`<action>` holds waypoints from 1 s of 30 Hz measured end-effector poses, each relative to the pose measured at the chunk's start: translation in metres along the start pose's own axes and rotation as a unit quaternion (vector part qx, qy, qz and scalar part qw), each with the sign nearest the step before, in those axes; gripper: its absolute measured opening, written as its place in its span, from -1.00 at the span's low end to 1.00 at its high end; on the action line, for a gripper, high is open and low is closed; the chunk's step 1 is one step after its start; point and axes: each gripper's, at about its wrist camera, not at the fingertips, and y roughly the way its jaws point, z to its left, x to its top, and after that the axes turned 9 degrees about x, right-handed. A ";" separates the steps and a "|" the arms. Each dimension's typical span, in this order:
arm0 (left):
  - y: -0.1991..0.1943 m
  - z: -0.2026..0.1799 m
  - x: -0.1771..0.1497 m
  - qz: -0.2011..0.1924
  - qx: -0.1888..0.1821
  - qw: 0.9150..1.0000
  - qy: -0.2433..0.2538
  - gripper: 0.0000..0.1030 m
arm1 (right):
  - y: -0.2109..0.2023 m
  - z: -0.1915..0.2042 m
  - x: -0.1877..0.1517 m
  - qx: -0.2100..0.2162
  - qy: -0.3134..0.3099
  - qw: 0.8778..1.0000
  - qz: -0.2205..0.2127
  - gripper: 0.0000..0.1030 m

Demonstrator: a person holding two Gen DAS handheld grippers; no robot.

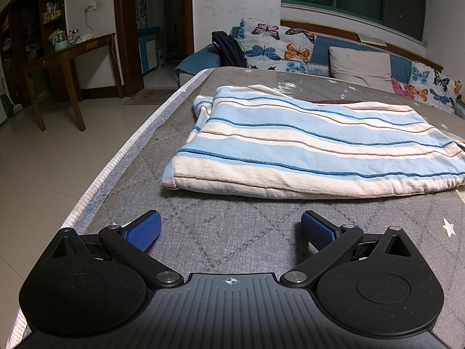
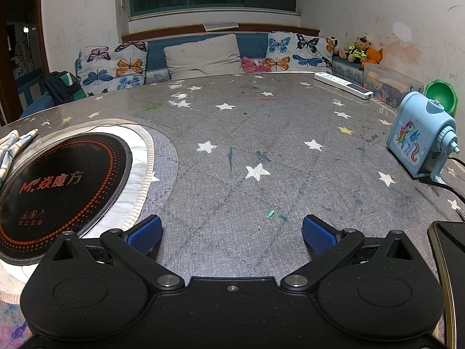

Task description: Fold clothes

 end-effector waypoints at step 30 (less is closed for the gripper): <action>0.000 0.000 0.000 0.001 -0.003 1.000 -0.003 1.00 | 0.000 0.000 0.000 0.000 0.000 1.000 0.000 1.00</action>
